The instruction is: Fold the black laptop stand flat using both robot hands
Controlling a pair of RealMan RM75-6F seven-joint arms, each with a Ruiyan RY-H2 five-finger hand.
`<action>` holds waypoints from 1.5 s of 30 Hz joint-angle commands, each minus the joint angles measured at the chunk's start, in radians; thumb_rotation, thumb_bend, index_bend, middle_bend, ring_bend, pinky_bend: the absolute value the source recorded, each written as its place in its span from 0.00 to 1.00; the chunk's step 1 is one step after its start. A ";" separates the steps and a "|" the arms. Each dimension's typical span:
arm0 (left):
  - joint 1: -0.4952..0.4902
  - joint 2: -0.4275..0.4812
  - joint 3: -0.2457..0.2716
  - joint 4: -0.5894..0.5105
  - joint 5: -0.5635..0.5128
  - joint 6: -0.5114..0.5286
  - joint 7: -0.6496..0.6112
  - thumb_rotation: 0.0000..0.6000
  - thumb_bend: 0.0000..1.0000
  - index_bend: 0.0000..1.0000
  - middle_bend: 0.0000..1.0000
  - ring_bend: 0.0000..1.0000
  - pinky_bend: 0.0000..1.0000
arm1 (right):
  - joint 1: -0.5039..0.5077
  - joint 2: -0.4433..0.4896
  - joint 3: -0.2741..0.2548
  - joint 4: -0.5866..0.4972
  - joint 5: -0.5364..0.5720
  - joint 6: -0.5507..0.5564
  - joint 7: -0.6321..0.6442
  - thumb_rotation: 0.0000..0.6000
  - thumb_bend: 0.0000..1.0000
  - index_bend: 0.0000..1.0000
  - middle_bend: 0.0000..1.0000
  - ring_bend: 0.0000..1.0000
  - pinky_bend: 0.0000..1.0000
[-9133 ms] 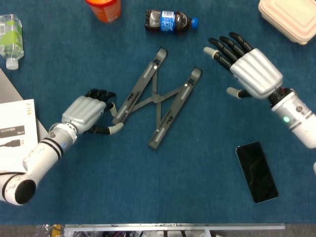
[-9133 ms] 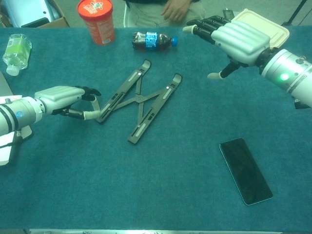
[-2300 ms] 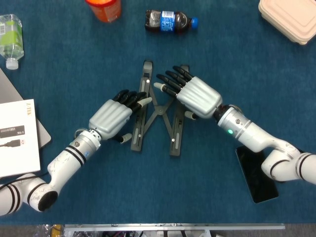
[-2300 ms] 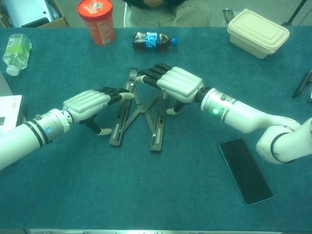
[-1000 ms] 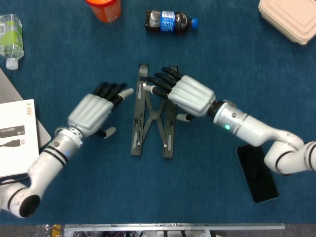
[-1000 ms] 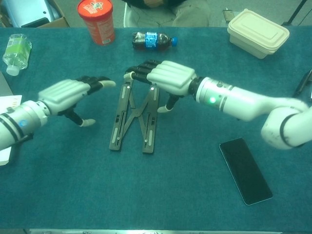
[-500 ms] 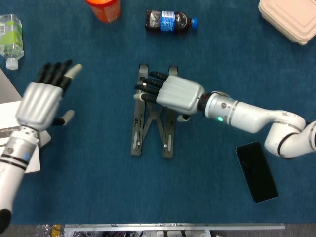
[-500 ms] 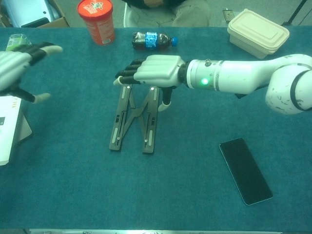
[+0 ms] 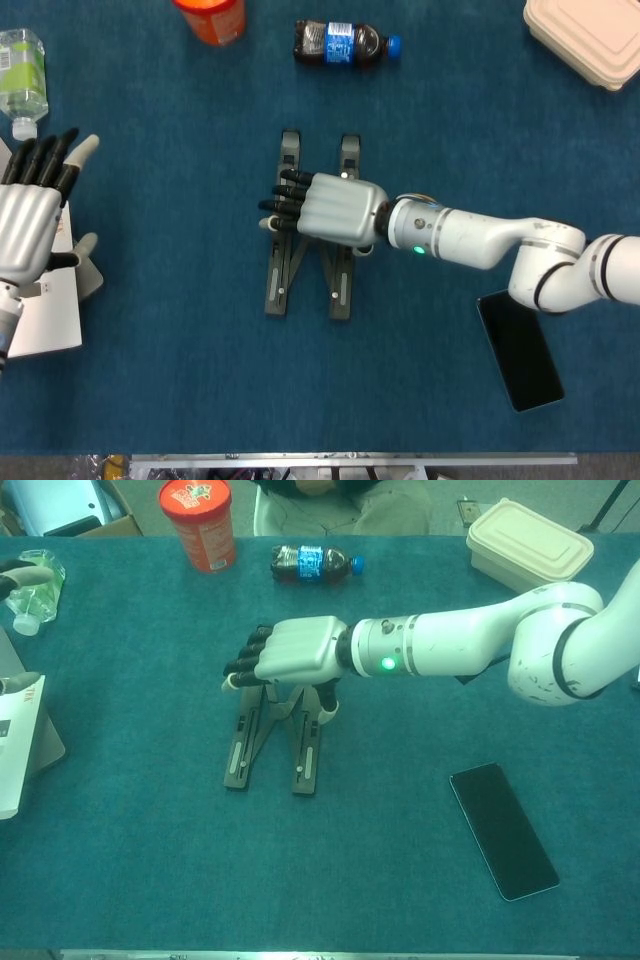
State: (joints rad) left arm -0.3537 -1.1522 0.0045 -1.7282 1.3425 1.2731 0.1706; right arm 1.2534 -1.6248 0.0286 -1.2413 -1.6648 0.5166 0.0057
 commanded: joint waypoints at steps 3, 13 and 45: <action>0.009 0.008 0.001 0.005 0.000 -0.010 -0.012 1.00 0.25 0.00 0.00 0.00 0.00 | 0.016 0.013 -0.013 -0.008 -0.003 -0.014 -0.005 1.00 0.00 0.00 0.00 0.00 0.00; 0.018 -0.001 -0.007 0.010 -0.006 -0.031 -0.022 1.00 0.25 0.00 0.00 0.00 0.00 | 0.031 -0.022 -0.043 0.032 -0.009 -0.018 0.000 1.00 0.00 0.00 0.00 0.00 0.00; 0.039 -0.013 -0.027 0.044 0.012 -0.057 -0.105 1.00 0.25 0.00 0.00 0.00 0.00 | 0.073 -0.115 -0.049 0.127 0.030 -0.040 0.055 1.00 0.05 0.00 0.12 0.03 0.00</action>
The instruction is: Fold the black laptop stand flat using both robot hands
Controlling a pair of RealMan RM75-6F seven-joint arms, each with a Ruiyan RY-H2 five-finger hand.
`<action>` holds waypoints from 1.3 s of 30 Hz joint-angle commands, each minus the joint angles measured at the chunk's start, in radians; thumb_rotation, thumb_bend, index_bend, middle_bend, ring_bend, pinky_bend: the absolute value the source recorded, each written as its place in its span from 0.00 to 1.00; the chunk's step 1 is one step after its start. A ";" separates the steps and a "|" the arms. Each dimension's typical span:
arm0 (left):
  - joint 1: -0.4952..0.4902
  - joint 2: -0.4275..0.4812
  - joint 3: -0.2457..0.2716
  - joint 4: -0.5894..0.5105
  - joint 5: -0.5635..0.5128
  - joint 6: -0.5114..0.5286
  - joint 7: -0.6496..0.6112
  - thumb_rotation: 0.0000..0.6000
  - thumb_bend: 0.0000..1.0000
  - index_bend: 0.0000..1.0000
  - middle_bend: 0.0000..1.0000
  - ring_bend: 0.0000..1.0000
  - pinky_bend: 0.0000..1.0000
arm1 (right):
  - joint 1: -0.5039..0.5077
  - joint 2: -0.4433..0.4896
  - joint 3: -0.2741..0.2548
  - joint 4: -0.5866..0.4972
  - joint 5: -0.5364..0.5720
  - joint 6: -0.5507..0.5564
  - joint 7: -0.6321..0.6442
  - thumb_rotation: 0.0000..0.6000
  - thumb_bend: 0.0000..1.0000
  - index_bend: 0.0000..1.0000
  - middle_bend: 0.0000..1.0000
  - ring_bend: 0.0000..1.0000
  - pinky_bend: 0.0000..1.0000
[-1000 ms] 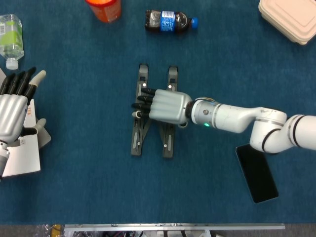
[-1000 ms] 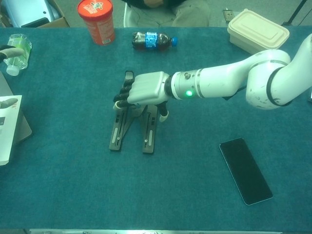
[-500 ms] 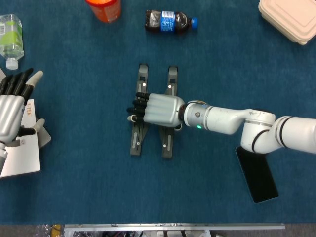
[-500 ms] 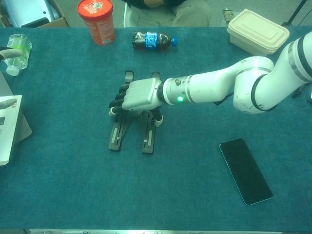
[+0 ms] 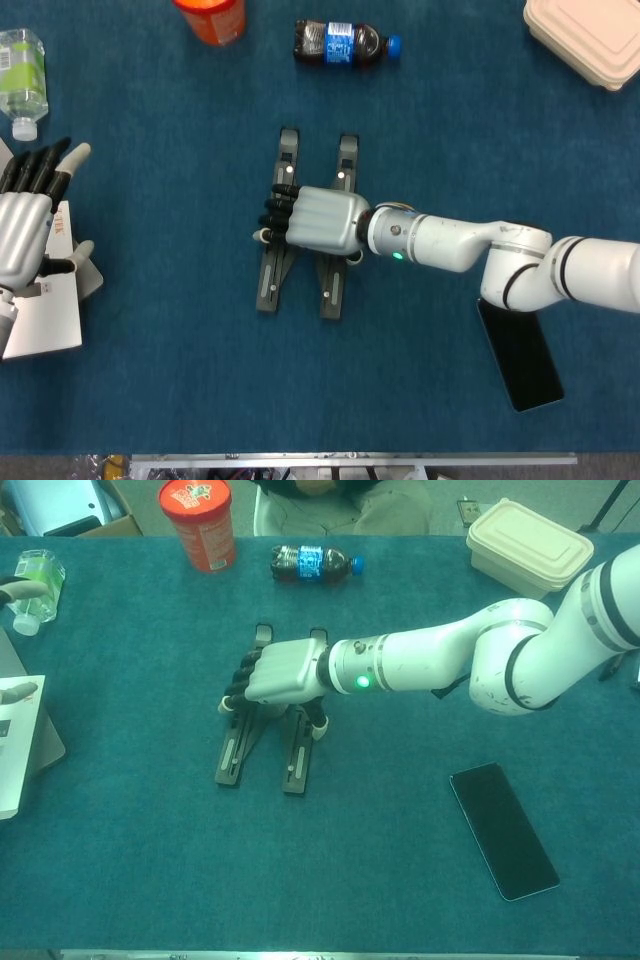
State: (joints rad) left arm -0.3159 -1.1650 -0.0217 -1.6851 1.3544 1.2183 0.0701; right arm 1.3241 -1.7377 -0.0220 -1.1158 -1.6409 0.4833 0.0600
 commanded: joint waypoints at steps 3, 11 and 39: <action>0.003 -0.001 -0.001 0.004 0.002 -0.003 -0.009 1.00 0.25 0.00 0.00 0.00 0.00 | 0.005 -0.004 0.004 0.002 0.014 -0.013 -0.004 1.00 0.07 0.00 0.13 0.03 0.00; 0.007 0.000 -0.003 0.007 0.006 -0.005 -0.020 1.00 0.25 0.00 0.00 0.00 0.00 | 0.006 -0.004 0.010 -0.006 0.026 -0.011 -0.009 1.00 0.08 0.00 0.19 0.08 0.03; 0.009 -0.018 -0.005 0.024 0.014 -0.023 -0.041 1.00 0.25 0.00 0.00 0.00 0.00 | -0.006 -0.002 -0.001 -0.007 0.015 0.035 -0.004 1.00 0.10 0.00 0.31 0.35 0.42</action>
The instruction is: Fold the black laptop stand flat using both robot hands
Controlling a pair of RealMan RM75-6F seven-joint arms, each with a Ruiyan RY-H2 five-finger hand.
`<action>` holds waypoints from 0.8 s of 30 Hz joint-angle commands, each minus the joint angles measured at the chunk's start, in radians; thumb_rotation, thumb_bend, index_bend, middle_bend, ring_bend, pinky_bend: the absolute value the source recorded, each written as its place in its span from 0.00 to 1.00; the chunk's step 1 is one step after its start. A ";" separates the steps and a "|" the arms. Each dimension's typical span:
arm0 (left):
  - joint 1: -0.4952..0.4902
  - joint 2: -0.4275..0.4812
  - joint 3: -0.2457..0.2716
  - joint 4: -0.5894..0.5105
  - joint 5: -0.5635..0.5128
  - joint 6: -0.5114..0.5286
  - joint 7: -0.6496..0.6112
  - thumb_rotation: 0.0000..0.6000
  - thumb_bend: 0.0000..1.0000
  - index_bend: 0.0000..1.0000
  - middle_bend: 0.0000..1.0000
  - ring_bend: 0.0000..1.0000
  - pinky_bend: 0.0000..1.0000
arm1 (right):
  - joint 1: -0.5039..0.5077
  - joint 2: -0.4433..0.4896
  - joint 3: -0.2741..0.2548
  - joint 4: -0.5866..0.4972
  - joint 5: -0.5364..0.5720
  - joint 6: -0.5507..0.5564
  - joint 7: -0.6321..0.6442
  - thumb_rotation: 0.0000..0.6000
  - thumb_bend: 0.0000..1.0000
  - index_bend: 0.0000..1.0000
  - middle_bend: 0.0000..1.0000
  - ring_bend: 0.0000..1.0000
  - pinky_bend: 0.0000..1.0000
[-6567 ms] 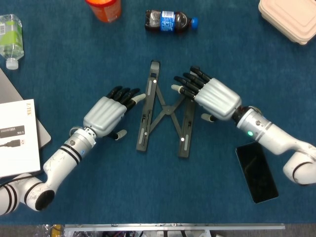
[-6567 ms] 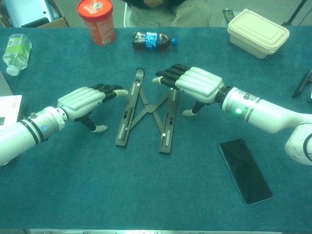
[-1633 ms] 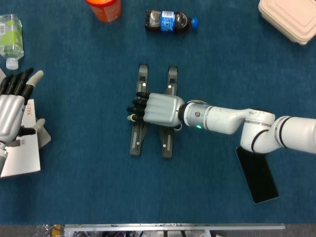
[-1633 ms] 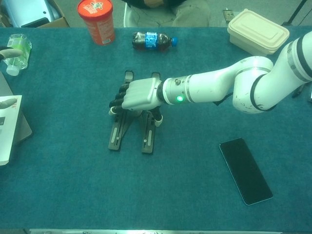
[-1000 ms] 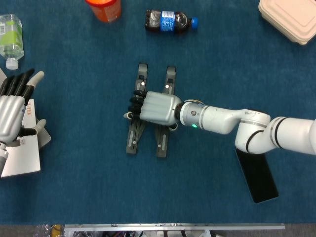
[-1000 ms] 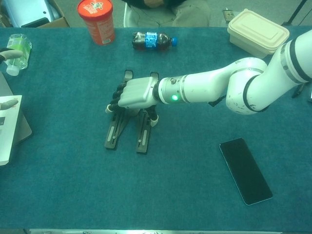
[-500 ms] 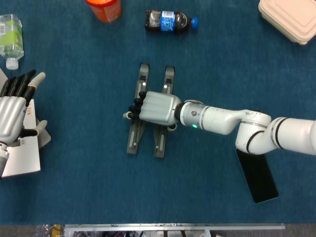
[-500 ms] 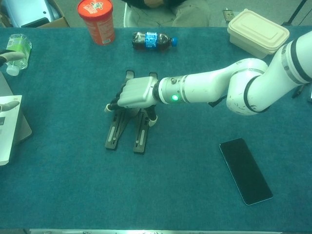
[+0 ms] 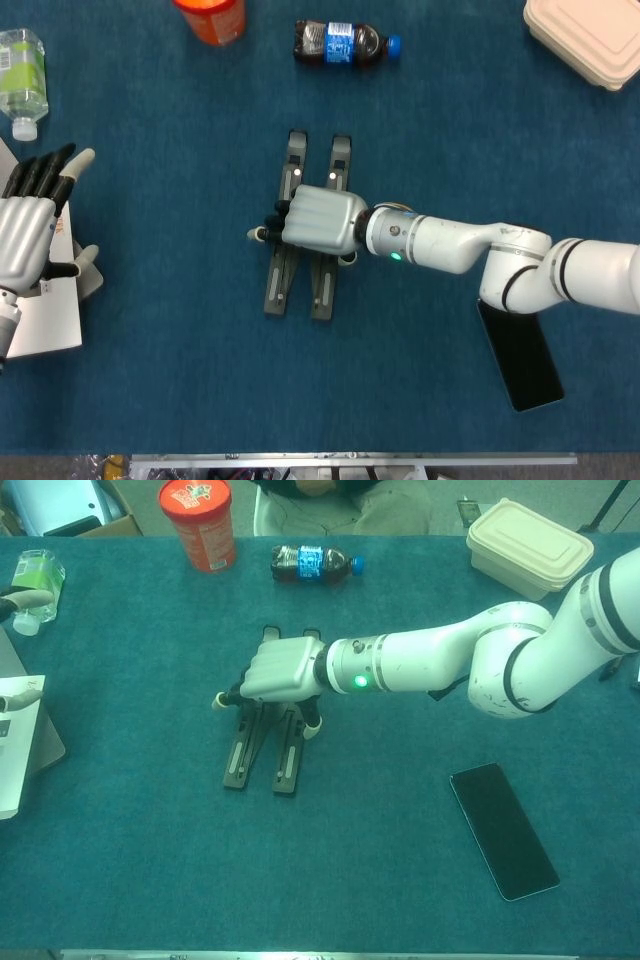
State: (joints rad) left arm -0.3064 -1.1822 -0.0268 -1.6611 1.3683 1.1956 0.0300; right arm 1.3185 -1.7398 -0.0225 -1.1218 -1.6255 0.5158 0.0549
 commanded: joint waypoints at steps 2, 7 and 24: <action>-0.001 -0.002 -0.001 0.001 0.002 -0.002 -0.002 1.00 0.25 0.00 0.00 0.00 0.00 | -0.001 0.003 -0.001 -0.003 -0.002 0.007 0.003 1.00 0.10 0.00 0.32 0.38 0.44; -0.002 -0.004 -0.001 0.001 0.004 -0.004 -0.003 1.00 0.25 0.00 0.00 0.00 0.00 | -0.004 0.007 -0.003 -0.005 -0.005 0.015 0.006 1.00 0.11 0.00 0.35 0.46 0.46; -0.002 -0.001 0.000 -0.008 0.001 -0.011 0.004 1.00 0.25 0.00 0.00 0.00 0.00 | 0.006 0.044 -0.005 -0.050 -0.026 0.036 0.043 1.00 0.11 0.00 0.21 0.22 0.31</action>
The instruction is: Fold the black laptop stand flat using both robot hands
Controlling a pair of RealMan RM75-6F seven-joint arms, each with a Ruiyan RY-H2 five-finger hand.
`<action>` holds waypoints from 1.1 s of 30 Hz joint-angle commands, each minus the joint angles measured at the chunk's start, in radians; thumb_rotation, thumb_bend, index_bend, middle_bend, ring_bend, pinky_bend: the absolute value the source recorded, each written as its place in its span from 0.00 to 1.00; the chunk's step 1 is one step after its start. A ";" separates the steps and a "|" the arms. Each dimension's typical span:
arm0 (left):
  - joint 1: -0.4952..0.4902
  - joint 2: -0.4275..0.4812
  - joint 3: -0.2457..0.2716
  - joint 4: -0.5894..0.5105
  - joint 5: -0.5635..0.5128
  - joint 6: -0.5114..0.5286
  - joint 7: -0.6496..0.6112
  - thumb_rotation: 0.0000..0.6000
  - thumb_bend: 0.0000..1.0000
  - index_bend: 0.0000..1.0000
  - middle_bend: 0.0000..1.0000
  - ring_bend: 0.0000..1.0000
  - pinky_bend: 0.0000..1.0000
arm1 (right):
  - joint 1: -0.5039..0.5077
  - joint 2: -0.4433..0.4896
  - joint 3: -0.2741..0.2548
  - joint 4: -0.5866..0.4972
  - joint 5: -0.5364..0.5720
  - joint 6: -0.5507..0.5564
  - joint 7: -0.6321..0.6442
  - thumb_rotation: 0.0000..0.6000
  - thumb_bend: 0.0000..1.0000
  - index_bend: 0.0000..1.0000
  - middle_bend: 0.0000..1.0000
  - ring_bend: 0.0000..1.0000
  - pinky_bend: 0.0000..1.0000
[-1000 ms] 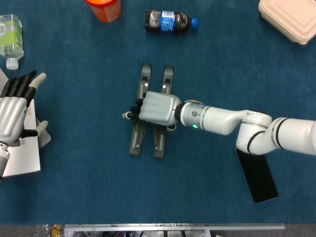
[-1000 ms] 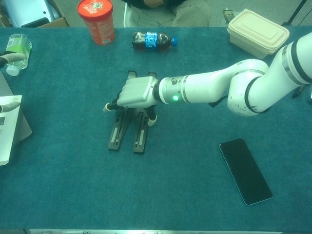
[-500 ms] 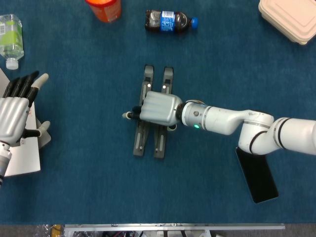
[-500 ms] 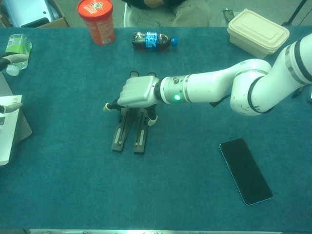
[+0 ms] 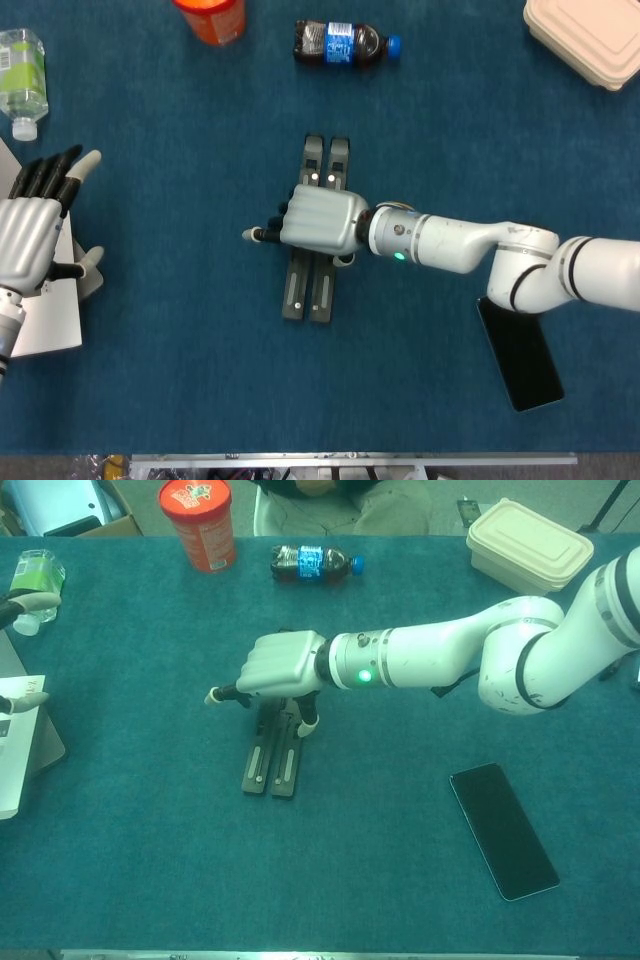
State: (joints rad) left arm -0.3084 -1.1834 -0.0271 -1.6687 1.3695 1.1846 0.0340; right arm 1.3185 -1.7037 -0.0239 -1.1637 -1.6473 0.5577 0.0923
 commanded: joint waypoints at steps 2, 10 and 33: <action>0.000 0.001 0.000 -0.002 0.000 -0.001 -0.001 1.00 0.25 0.00 0.00 0.00 0.00 | 0.011 0.015 -0.006 -0.015 -0.004 -0.018 0.009 1.00 0.11 0.00 0.17 0.17 0.27; 0.000 0.003 -0.001 -0.004 0.001 -0.001 -0.006 1.00 0.25 0.00 0.00 0.00 0.00 | 0.011 0.029 -0.019 -0.016 -0.005 -0.032 -0.011 1.00 0.11 0.00 0.15 0.15 0.26; 0.001 -0.019 -0.038 0.092 0.052 0.085 -0.013 1.00 0.25 0.00 0.00 0.00 0.00 | -0.336 0.313 0.067 -0.338 0.229 0.390 -0.324 1.00 0.11 0.00 0.14 0.12 0.26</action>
State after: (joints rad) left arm -0.3124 -1.1894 -0.0574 -1.5986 1.4092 1.2482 0.0238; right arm 1.0685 -1.4707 0.0374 -1.4117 -1.4772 0.8600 -0.1533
